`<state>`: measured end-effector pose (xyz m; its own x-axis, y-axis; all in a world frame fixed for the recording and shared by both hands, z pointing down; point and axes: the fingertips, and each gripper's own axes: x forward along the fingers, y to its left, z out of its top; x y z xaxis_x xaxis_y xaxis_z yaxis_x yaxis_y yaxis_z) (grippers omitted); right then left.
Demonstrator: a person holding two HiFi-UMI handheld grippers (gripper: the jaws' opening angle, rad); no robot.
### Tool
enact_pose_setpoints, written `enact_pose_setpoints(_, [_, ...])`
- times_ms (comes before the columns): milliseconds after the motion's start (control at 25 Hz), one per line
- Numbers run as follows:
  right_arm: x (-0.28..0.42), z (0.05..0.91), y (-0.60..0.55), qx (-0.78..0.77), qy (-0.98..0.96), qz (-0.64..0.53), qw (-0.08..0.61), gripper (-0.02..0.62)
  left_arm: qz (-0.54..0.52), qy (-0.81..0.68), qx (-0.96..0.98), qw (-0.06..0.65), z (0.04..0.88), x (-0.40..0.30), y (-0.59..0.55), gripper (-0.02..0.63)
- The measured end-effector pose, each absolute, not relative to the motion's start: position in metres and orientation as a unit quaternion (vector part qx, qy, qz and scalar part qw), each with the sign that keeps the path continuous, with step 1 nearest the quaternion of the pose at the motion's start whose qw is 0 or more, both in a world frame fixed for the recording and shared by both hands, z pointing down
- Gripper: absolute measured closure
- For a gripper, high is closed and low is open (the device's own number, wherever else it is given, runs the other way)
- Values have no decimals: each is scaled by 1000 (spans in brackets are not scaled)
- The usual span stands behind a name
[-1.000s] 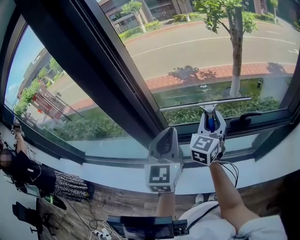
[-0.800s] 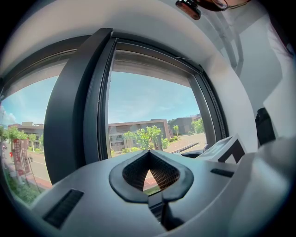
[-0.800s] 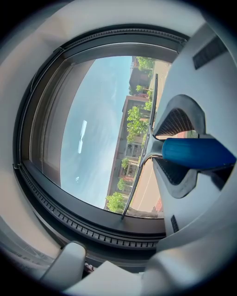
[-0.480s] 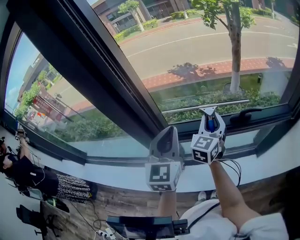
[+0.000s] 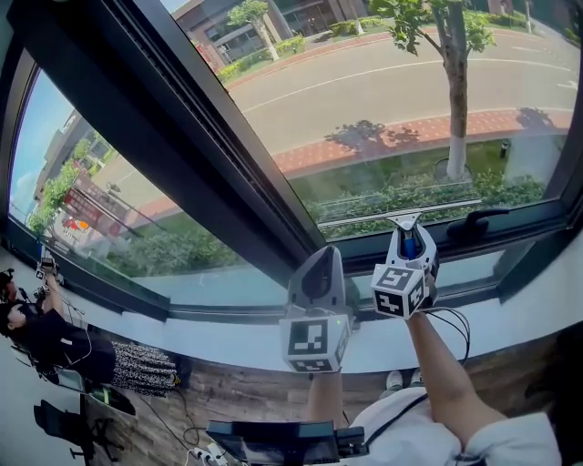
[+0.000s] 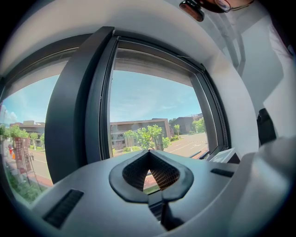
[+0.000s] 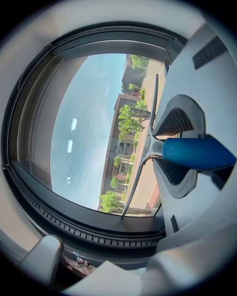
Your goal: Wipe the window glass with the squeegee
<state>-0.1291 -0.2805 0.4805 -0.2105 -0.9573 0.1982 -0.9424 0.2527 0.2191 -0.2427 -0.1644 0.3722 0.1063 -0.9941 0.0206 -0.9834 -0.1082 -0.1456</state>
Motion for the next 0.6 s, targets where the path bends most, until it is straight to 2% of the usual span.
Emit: enact_pose_setpoints(600, [-130, 502, -282, 605, -778, -21, 166, 446, -58, 662, -746, 39, 382, -240, -171, 604])
